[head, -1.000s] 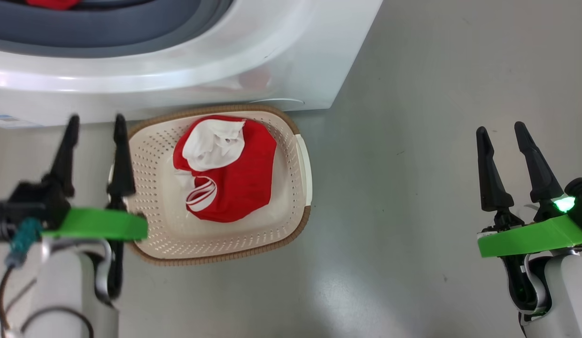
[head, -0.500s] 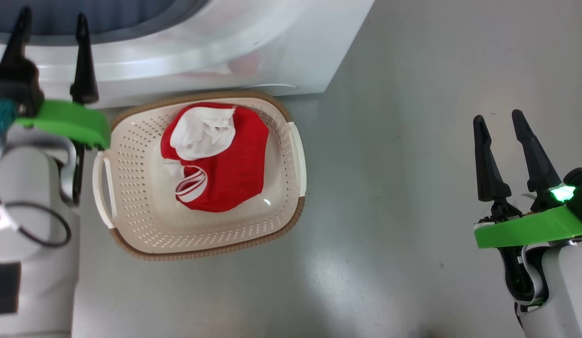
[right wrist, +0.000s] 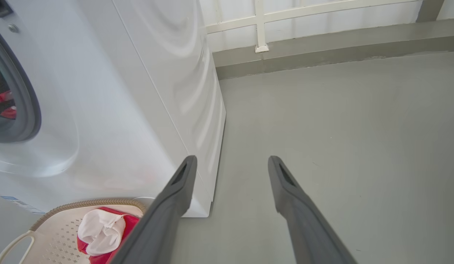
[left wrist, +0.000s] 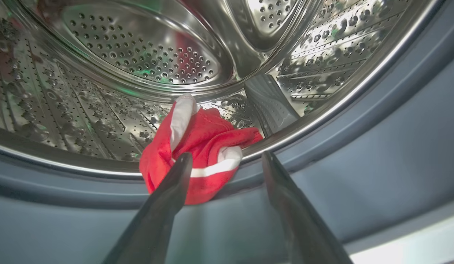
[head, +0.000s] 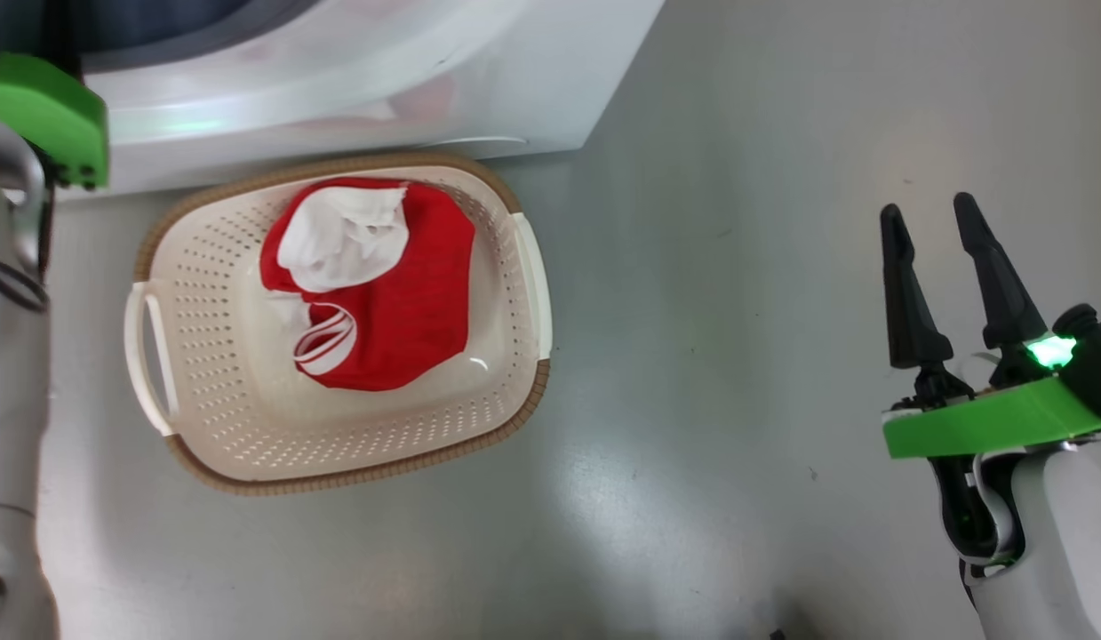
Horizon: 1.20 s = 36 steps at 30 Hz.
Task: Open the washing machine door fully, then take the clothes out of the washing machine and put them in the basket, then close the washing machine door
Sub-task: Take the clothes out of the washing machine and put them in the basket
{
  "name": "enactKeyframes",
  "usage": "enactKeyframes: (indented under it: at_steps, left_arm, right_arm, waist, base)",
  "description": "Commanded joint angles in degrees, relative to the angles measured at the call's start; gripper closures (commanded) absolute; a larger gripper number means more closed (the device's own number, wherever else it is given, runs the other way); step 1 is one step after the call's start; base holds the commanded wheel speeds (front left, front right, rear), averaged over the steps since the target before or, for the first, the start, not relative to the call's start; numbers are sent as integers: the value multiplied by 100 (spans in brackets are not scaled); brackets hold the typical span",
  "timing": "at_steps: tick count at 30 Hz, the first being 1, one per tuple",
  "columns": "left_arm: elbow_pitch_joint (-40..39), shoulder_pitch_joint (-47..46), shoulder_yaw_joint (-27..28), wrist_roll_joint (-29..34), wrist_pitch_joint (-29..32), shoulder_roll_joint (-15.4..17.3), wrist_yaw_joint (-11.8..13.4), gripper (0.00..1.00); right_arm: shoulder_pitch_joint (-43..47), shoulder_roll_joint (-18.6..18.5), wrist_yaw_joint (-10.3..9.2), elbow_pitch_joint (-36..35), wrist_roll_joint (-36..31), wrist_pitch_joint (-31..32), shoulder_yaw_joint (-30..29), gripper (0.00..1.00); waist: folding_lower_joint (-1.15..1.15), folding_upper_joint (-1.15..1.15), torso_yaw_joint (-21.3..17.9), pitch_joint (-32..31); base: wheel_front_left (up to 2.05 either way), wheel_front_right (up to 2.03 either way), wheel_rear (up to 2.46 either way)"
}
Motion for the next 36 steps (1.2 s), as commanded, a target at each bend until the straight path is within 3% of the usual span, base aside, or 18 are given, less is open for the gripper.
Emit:
enactKeyframes:
  at_steps: [1,10,24,26,31,32,36]
  left_arm:
    - [30,-124,41,59,-13,347,68,0]
    - [908,-697,-112,132,15,541,221,0]
    - [1242,-1039,-251,115,102,765,425,0]
    - [1262,-1057,-290,129,123,783,470,42]
    - [1296,-1084,-330,90,141,811,503,93]
    - [1300,-1090,-340,83,136,811,508,100]
    - [1312,-1106,-354,24,107,802,517,100]
  right_arm:
    - [-19,8,36,-136,-18,-36,118,0]
    - [-101,43,36,-143,-2,-36,162,0]
    - [-153,62,36,-145,12,-36,216,0]
    - [-157,65,36,-142,12,-36,222,0]
    - [-159,72,36,-140,12,-36,225,0]
    - [-157,72,36,-142,11,-36,219,0]
    - [-147,75,36,-149,1,-36,201,0]
  waist:
    - [0,0,-68,62]
    - [0,0,-223,186]
    - [0,0,-345,278]
    - [0,0,-358,281]
    - [0,0,-380,280]
    - [0,0,-379,280]
    - [0,0,-367,270]
  base:
    - [0,0,0]
    - [0,0,0]
    - [0,0,0]
    - [0,0,0]
    - [0,0,0]
    - [0,0,0]
    - [0,0,0]
